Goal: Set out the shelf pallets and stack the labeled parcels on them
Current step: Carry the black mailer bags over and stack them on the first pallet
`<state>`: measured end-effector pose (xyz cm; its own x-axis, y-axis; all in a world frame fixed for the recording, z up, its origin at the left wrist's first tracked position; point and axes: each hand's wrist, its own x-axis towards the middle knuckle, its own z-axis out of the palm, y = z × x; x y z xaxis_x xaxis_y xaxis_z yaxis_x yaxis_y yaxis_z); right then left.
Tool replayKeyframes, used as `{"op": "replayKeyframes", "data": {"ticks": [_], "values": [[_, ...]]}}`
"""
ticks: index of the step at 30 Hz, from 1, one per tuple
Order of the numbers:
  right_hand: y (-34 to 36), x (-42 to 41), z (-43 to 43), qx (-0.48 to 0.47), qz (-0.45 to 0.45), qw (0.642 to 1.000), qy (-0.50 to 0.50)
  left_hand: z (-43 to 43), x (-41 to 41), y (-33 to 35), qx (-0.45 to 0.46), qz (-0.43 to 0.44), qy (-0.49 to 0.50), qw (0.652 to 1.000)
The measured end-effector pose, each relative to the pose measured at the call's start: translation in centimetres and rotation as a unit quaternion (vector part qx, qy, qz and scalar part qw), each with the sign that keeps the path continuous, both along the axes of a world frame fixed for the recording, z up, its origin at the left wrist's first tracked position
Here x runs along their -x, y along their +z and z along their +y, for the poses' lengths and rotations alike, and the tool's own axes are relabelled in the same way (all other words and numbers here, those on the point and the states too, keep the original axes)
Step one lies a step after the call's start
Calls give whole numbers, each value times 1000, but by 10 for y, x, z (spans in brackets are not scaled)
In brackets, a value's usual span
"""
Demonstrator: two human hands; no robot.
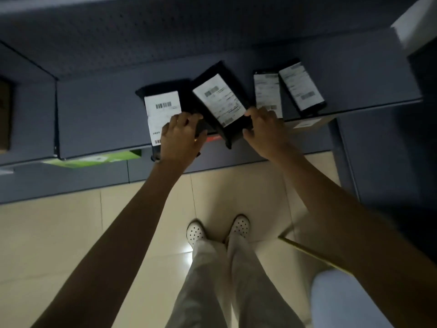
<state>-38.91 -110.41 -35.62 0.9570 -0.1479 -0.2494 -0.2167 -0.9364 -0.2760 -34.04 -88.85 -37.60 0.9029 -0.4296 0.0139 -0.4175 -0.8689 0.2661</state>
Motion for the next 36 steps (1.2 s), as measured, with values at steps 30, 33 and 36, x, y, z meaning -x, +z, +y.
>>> {"op": "replayKeyframes", "data": {"ticks": [30,33,36], "values": [[-80,-7,75,-12,18,991,-134,60,15,-81,75,121,345,928],[-71,6,88,-22,32,989,-142,78,32,-69,76,116,346,928],[-54,17,103,-30,36,989,-139,99,49,-54,72,98,357,926]]}}
